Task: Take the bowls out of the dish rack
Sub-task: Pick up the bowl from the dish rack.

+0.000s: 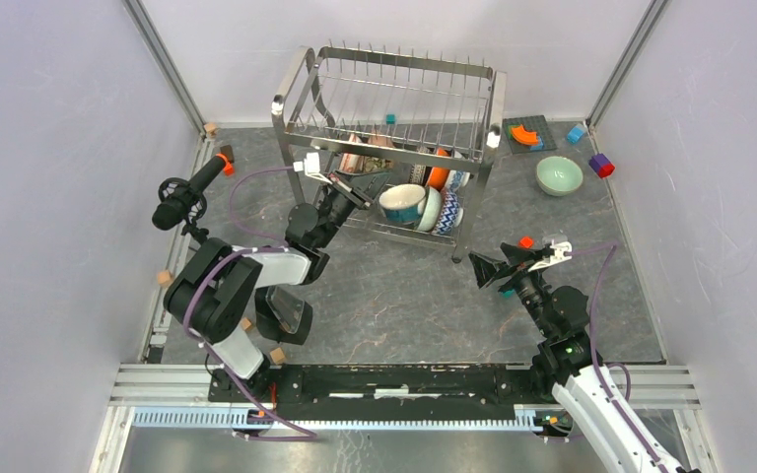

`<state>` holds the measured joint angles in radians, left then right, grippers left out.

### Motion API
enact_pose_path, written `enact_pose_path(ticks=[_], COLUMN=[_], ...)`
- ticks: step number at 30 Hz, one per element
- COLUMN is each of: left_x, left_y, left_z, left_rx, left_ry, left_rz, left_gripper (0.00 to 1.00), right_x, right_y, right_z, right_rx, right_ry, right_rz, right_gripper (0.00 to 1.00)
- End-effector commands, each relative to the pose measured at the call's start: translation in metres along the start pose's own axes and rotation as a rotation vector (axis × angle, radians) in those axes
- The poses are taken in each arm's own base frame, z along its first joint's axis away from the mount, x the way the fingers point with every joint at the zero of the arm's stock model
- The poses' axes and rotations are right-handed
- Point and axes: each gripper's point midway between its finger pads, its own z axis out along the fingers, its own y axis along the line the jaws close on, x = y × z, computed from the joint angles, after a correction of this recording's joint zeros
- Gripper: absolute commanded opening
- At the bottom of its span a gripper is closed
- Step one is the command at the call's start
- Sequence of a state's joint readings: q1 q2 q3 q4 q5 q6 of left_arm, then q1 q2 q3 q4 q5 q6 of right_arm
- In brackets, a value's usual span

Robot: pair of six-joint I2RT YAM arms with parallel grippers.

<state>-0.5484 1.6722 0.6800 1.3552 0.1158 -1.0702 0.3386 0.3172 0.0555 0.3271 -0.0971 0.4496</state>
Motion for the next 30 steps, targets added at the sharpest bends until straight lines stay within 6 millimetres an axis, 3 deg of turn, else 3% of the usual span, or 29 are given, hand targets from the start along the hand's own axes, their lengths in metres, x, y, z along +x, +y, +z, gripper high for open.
enact_pose_path(ticks=[1, 4, 10, 13, 19, 25, 30], left_x=[-0.013, -0.012, -0.002, 0.003, 0.023, 0.035, 0.037], left_y=[-0.03, -0.027, 0.0, 0.012, 0.029, 0.055, 0.077], left_z=[0.001, -0.002, -0.007, -0.016, -0.032, -0.051, -0.066], left_rx=[0.069, 0.046, -0.1, -0.185, -0.423, -0.695, -0.843], left_ry=[-0.022, -0.011, 0.061, 0.095, 0.194, 0.271, 0.253], left_rz=[0.049, 0.07, 0.165, 0.208, 0.377, 0.528, 0.512], left_gripper=[0.02, 0.02, 0.07, 0.17, 0.52, 0.63, 0.68], right_x=[-0.01, -0.011, -0.012, -0.011, -0.007, -0.005, -0.003], right_y=[0.006, 0.006, 0.007, 0.006, 0.005, 0.004, 0.0], right_z=[0.001, 0.001, 0.001, 0.001, 0.001, 0.0, -0.002], right_rx=[-0.023, -0.023, -0.023, -0.022, -0.02, -0.01, 0.005], right_ry=[-0.031, -0.032, -0.03, -0.027, -0.017, -0.005, -0.007], right_rz=[0.003, 0.005, 0.004, 0.003, 0.005, 0.011, 0.004], right_gripper=[0.97, 0.97, 0.97, 0.97, 0.97, 0.97, 0.98])
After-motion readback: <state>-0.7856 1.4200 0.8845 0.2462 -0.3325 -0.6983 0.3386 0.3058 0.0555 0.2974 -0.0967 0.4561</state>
